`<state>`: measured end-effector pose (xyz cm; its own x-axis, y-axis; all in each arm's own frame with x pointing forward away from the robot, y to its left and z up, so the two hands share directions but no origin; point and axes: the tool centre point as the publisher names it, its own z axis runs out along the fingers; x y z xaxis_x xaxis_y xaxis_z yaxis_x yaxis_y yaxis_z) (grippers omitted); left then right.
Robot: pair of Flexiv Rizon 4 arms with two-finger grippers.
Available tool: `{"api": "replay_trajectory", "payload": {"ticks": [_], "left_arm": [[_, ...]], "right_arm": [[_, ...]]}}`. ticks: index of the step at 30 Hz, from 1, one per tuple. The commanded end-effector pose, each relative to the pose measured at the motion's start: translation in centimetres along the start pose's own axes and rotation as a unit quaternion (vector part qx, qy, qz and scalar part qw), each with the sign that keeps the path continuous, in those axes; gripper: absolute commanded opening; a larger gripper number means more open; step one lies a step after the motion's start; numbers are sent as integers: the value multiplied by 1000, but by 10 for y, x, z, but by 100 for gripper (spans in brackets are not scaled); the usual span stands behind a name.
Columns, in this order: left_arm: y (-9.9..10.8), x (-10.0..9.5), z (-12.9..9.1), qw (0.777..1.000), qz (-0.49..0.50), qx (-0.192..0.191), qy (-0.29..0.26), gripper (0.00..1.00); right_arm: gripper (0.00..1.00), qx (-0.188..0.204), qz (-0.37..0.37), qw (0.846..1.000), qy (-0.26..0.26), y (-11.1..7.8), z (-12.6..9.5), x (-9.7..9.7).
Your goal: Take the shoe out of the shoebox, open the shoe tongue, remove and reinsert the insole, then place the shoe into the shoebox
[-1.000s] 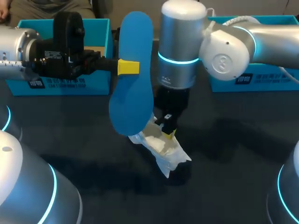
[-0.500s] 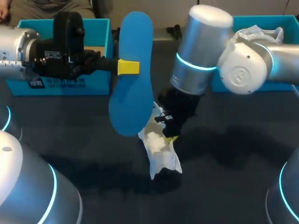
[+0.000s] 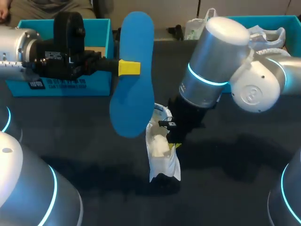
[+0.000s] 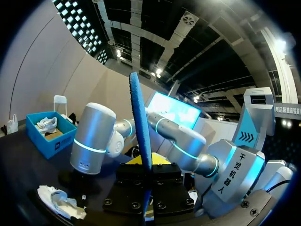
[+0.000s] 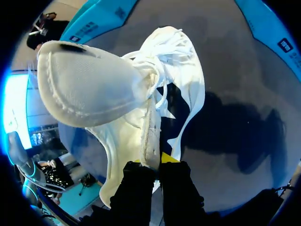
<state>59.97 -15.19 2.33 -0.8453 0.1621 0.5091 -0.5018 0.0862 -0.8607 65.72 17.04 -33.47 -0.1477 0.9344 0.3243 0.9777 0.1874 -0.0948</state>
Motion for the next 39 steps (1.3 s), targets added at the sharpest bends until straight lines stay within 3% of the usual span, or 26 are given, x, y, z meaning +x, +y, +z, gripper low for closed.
{"api": "replay_trajectory", "payload": {"ticks": [1, 32, 34, 35, 36, 39], "left_arm": [[0, -1, 2, 1000, 0, 0, 1, 0], [0, -1, 2, 1000, 0, 0, 1, 0], [0, -1, 2, 1000, 0, 0, 1, 0], [0, -1, 2, 1000, 0, 0, 1, 0], [0, -1, 2, 1000, 0, 0, 1, 0], [0, -1, 2, 1000, 0, 0, 1, 0]], "right_arm": [[0, -22, 9, 1000, 10, -7, 3, -6], [0, -12, -2, 998, 61, -2, 27, -30], [37, -11, -3, 998, 62, -3, 25, -29], [77, -12, -4, 998, 64, -4, 24, -29], [100, -12, -4, 998, 64, -4, 23, -28], [100, -11, 0, 998, 65, -7, 16, -26]]}}
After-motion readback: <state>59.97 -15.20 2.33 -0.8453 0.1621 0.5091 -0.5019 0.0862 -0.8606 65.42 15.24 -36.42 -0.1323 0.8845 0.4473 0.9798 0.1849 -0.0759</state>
